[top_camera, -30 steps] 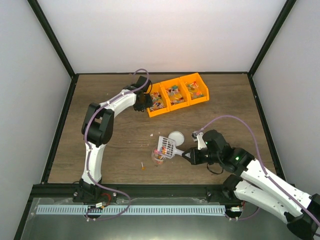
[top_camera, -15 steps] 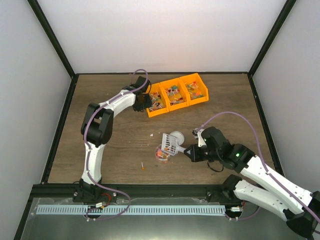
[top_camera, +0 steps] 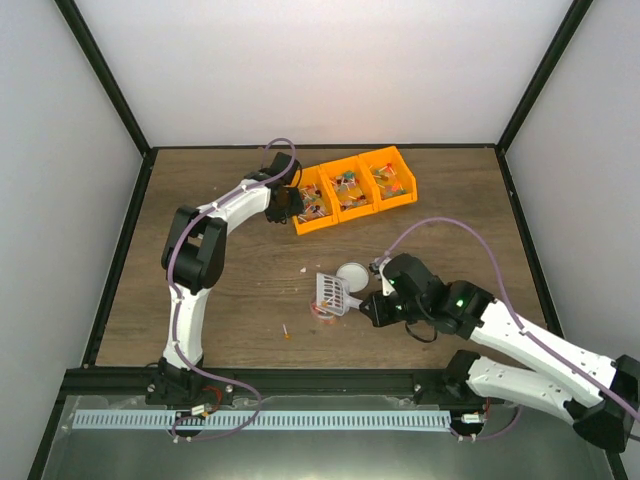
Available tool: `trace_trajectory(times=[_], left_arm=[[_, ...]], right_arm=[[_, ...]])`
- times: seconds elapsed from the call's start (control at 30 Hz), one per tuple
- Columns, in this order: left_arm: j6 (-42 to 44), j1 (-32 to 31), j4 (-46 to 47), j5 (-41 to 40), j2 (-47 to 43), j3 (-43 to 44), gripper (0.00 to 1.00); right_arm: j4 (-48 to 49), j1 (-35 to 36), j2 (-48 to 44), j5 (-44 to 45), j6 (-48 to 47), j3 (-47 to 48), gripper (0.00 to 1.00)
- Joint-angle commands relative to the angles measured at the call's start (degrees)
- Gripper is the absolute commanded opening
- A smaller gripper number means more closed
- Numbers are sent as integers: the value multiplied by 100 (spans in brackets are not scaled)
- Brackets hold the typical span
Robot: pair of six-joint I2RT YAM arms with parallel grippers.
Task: Pack the candies
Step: Place the fake candies in the packing bottle.
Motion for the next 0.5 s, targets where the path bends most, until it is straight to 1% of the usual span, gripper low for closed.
trace_trajectory(times=[0.0,0.17,0.47], left_arm=[[-19,84,-16,3,-200,-61,36],[-10,108,-16,21,-194,-62,36],[6,144,-59,-41,-220,-77,36]], right_arm=[[-207,236,222,640,120,315,1],[-269,244,493,935,124,452,1],[243,243,1120,1424,-101,507,1]])
